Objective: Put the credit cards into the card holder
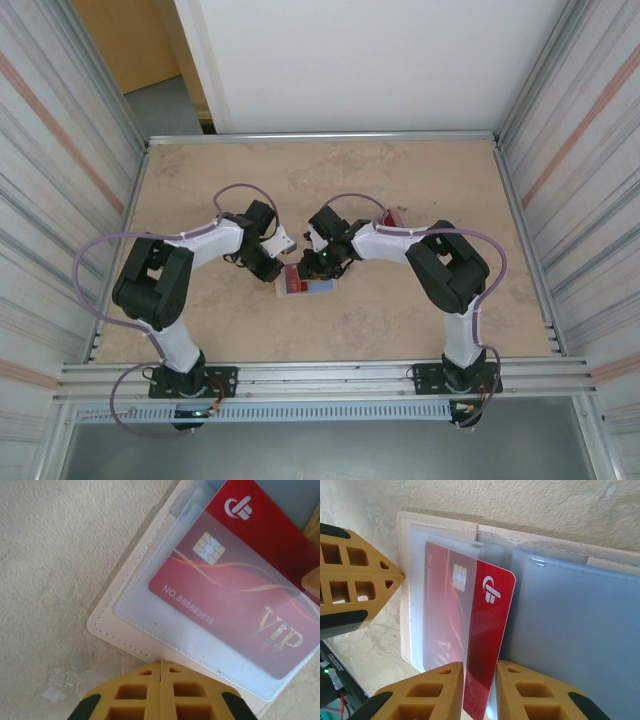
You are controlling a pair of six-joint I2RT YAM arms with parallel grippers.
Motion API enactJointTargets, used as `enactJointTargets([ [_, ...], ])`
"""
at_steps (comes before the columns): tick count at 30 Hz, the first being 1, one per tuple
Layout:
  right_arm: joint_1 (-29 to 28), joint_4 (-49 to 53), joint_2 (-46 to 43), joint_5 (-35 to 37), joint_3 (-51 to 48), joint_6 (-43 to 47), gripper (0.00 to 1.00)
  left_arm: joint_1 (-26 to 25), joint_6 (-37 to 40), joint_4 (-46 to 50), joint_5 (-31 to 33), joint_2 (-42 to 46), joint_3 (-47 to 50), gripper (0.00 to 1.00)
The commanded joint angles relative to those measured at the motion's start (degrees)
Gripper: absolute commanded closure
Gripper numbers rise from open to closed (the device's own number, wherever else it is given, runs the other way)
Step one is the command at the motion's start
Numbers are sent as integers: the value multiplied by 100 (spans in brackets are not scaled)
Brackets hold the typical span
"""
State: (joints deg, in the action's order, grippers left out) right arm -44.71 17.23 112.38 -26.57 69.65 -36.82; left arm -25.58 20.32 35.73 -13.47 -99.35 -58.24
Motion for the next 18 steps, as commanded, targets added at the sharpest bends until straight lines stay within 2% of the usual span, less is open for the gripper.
enactJointTargets([
  [1, -64, 166, 97, 48, 205, 96, 80, 28, -8, 5, -19, 31, -47, 100],
  [18, -129, 147, 275, 29, 365, 131, 82, 71, -26, -4, -6, 22, -51, 100],
])
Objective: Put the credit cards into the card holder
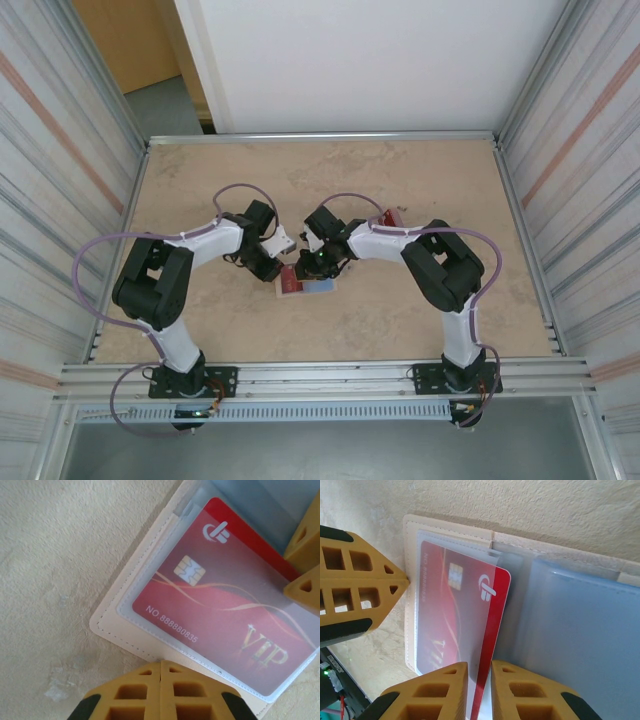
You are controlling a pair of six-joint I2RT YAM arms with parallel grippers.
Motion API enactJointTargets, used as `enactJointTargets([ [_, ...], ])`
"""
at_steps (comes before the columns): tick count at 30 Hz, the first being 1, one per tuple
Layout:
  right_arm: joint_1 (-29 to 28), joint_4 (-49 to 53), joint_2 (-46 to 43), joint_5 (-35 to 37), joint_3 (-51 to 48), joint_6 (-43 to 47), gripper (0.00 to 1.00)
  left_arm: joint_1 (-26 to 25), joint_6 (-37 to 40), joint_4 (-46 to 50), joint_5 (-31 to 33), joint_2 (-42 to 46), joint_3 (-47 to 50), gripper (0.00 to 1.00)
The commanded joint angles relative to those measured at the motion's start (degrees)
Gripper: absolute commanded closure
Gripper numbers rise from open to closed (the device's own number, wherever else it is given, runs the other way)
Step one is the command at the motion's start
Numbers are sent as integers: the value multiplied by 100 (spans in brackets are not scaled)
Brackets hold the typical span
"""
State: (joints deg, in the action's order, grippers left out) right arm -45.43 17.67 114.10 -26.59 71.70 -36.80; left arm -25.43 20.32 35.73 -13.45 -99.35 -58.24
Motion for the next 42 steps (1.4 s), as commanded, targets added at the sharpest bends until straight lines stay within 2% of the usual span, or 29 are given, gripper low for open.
enactJointTargets([
  [1, -58, 93, 121, 14, 168, 129, 82, 60, -27, -4, -17, 23, -56, 100],
  [17, -124, 111, 248, -65, 344, 155, 84, 56, -29, 10, -8, 17, -65, 100],
  [23, -70, 241, -31, 98, 237, 216, 81, 66, -35, 14, 1, 90, -56, 100],
  [26, 8, 365, -330, 240, 93, 267, 78, 73, -19, 61, 1, 211, -74, 91],
  [30, 133, 589, -792, 479, -147, 360, 76, 91, 16, 135, 85, 432, -127, 84],
  [33, 233, 667, -1119, 590, -381, 375, 75, 91, 27, 260, 157, 576, -229, 67],
  [37, 370, 692, -1493, 729, -720, 349, 74, 40, -27, 454, 112, 770, -470, 53],
  [42, 507, 481, -1922, 844, -1255, 217, 78, -258, -128, 579, 67, 684, -846, 47],
])
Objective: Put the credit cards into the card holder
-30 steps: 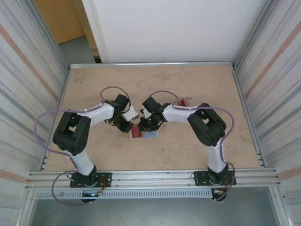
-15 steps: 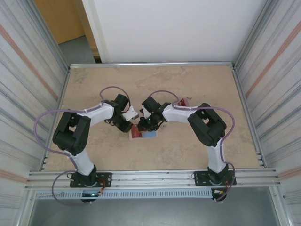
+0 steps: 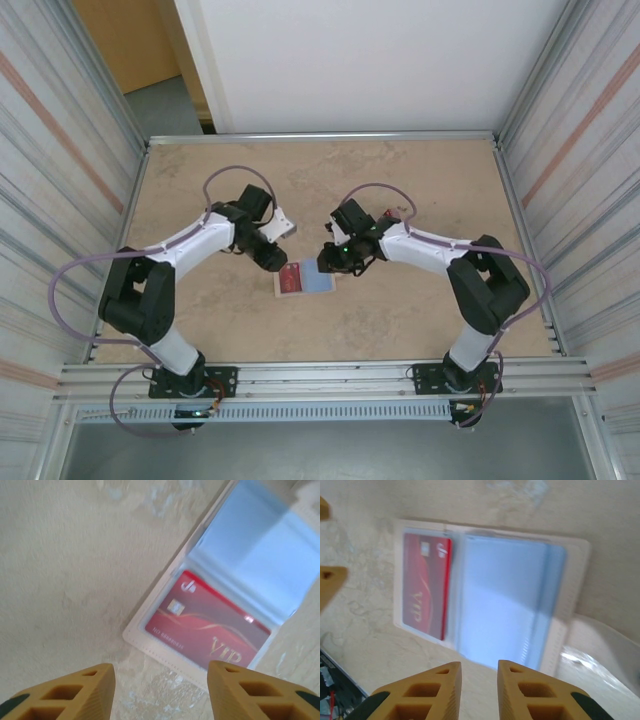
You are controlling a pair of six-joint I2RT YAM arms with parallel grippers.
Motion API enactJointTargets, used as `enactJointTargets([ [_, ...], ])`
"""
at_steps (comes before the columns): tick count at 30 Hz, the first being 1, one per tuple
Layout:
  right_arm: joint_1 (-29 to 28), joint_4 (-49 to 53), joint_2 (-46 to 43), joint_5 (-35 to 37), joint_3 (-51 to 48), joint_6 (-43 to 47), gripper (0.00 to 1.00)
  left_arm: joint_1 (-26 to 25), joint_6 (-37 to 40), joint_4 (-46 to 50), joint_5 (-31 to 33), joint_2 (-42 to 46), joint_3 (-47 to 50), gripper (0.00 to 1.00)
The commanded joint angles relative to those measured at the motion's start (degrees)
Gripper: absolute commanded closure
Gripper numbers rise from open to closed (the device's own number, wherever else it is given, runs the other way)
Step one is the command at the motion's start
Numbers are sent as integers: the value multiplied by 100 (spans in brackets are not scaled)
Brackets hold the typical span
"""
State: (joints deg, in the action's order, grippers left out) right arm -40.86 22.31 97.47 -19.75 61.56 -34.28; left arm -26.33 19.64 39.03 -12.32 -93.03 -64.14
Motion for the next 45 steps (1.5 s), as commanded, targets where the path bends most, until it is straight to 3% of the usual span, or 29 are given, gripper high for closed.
enactJointTargets([
  [1, 78, -87, -317, 129, -367, -96, 80, -243, -73, 300, -32, -49, -379, 47],
  [7, 147, -633, -367, -11, -816, -352, 92, -705, -170, 671, 174, -760, -1221, 43],
  [19, 157, -1203, -264, -96, -1052, -475, 92, -1069, -281, 852, 630, -1271, -1571, 29],
  [24, 211, -1480, -260, -151, -1349, -478, 92, -1500, -41, 969, 1009, -1262, -1670, 36],
  [28, 285, -1689, -180, -334, -1493, -517, 91, -1732, -18, 1027, 964, -1294, -1642, 45],
  [38, 351, -2228, -30, -553, -1550, -740, 92, -1806, -108, 968, 1069, -1791, -1711, 46],
  [45, 377, -2422, 56, -573, -1604, -868, 97, -1717, -161, 835, 1129, -1899, -1640, 46],
])
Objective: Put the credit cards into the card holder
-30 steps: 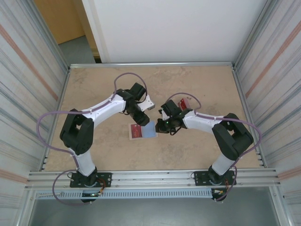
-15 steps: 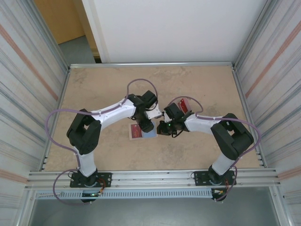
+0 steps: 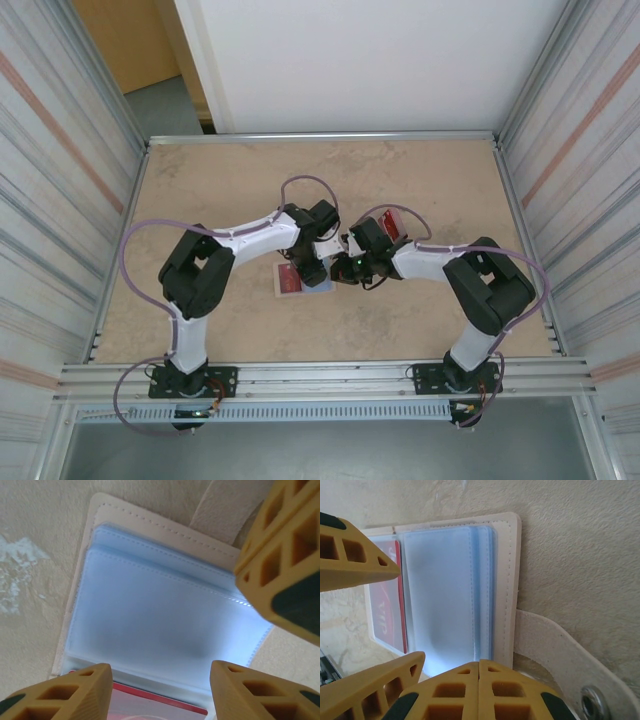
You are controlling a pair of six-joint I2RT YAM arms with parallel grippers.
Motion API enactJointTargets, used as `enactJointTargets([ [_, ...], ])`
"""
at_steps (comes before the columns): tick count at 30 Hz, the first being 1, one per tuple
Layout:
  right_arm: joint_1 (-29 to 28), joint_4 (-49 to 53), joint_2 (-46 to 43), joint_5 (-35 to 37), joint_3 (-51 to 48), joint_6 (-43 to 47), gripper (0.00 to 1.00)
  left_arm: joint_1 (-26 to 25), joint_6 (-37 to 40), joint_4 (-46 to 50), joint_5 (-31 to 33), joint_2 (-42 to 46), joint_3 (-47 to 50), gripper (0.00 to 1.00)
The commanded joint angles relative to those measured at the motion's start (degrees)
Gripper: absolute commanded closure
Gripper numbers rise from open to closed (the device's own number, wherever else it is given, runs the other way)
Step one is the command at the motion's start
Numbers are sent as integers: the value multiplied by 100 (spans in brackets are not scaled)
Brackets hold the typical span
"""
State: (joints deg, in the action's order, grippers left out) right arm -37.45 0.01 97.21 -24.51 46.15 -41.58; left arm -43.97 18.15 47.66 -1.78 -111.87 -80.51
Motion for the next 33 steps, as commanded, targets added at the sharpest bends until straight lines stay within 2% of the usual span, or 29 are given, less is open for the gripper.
enactJointTargets([
  [1, 36, -210, 108, -97, -62, -156, 98, 47, -11, -35, 70, -27, -14, 46],
  [16, -9, -296, 281, -49, -293, -254, 98, 242, -2, -354, -103, -203, 436, 55],
  [21, -13, -325, 343, -73, -328, -254, 98, 388, -1, -477, -265, -100, 621, 63],
  [25, -11, -326, 312, -76, -336, -257, 98, 458, -57, -486, -574, -72, 668, 75],
  [33, -6, -342, 170, -123, -344, -254, 98, 468, -56, -416, -727, 22, 598, 77],
])
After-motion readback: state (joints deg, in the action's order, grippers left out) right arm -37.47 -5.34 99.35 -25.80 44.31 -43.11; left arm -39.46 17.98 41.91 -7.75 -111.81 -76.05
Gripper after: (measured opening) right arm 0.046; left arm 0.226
